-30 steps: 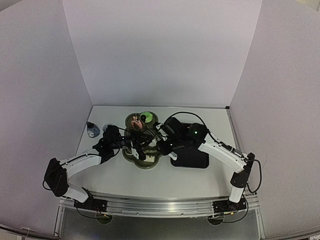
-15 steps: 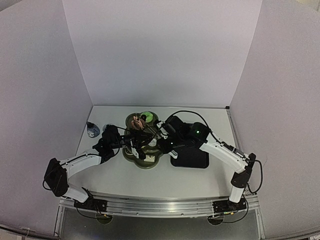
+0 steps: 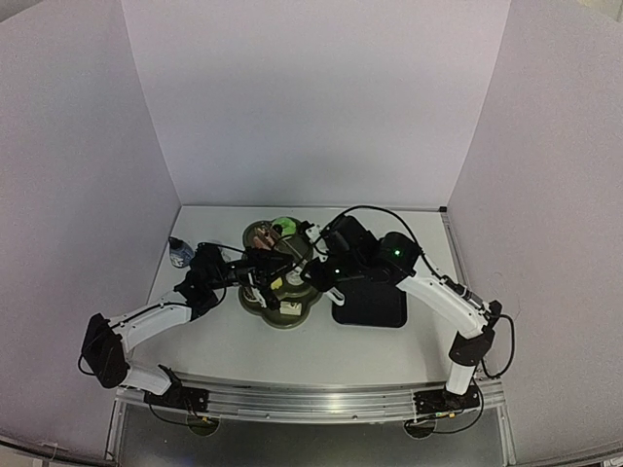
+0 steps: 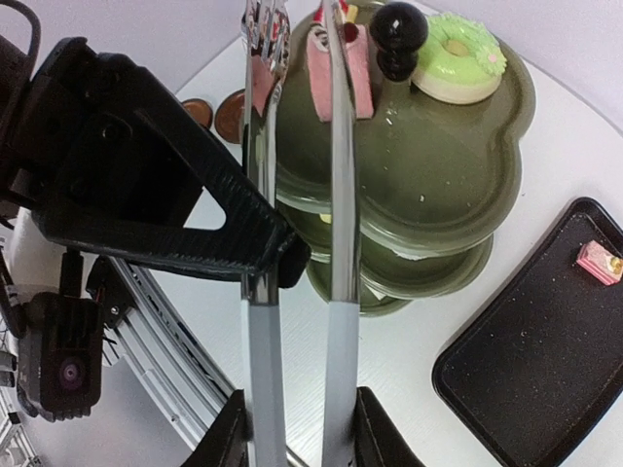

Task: Serve the afternoon tea

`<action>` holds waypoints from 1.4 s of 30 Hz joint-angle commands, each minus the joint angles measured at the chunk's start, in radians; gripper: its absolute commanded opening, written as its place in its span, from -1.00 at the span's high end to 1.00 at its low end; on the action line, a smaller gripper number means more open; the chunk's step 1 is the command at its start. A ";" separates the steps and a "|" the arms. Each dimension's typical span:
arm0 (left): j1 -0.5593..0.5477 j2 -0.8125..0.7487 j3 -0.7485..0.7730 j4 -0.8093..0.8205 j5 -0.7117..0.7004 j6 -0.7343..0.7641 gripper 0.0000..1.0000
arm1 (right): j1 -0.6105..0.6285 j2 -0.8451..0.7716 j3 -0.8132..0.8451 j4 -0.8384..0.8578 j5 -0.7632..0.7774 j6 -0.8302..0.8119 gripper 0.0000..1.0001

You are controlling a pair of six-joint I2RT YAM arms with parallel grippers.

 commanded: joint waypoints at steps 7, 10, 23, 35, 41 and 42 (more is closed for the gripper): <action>-0.016 -0.040 0.065 -0.037 -0.041 0.020 1.00 | -0.003 0.037 0.096 0.032 -0.002 -0.030 0.32; -0.025 -0.039 0.081 -0.060 -0.069 -0.004 1.00 | -0.003 0.045 0.096 0.032 0.007 -0.034 0.30; -0.034 -0.039 0.104 -0.070 -0.147 -0.076 1.00 | -0.003 0.036 0.063 0.065 0.057 -0.044 0.27; -0.034 -0.034 0.112 -0.043 -0.158 -0.097 1.00 | -0.002 0.022 0.016 0.068 0.055 -0.053 0.19; -0.034 -0.033 0.115 -0.041 -0.166 -0.096 1.00 | -0.003 0.008 -0.015 0.068 0.071 -0.051 0.14; -0.034 -0.034 0.114 -0.042 -0.164 -0.096 1.00 | -0.003 0.006 -0.018 0.069 0.075 -0.050 0.13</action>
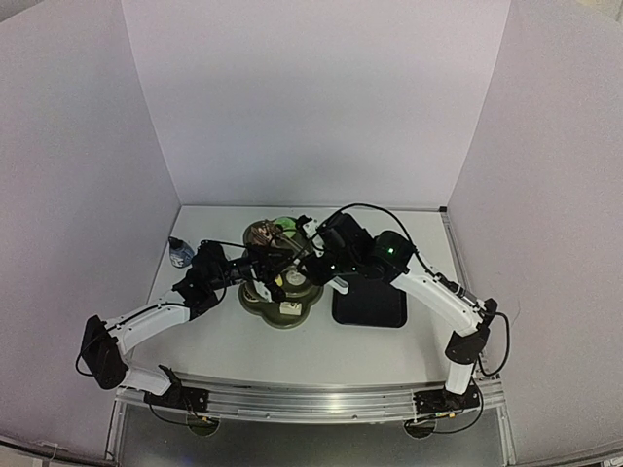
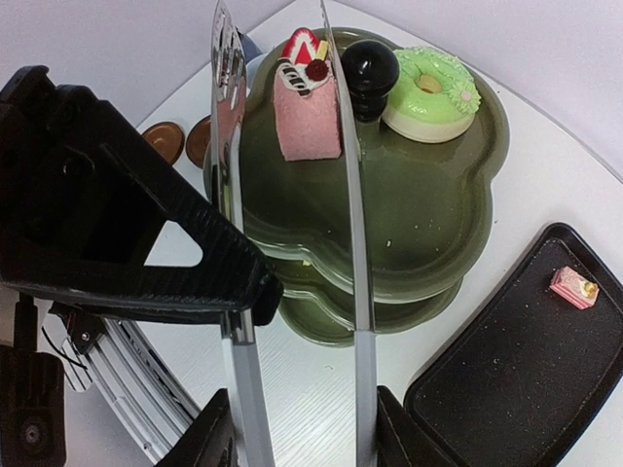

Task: Serve the afternoon tea

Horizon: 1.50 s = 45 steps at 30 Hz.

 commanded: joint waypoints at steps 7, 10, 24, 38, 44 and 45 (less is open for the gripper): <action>-0.005 -0.014 0.064 0.081 -0.007 -0.022 1.00 | 0.004 -0.041 -0.037 0.015 0.013 -0.007 0.46; -0.005 -0.015 0.063 0.079 -0.002 -0.024 1.00 | 0.004 -0.046 -0.038 0.018 0.011 -0.005 0.79; -0.005 -0.050 0.015 0.078 -0.008 0.009 -0.06 | 0.004 -0.113 -0.020 0.059 0.097 0.033 1.00; -0.005 -0.101 0.004 0.080 -0.046 -0.052 -0.55 | 0.004 -0.182 0.021 0.105 0.218 0.092 1.00; -0.005 -0.144 0.001 0.045 -0.114 -0.178 -0.67 | -0.072 -0.325 -0.153 0.105 0.421 0.222 1.00; -0.005 -0.154 0.000 0.031 -0.131 -0.214 -0.67 | -0.118 -0.363 -0.211 0.104 0.395 0.262 1.00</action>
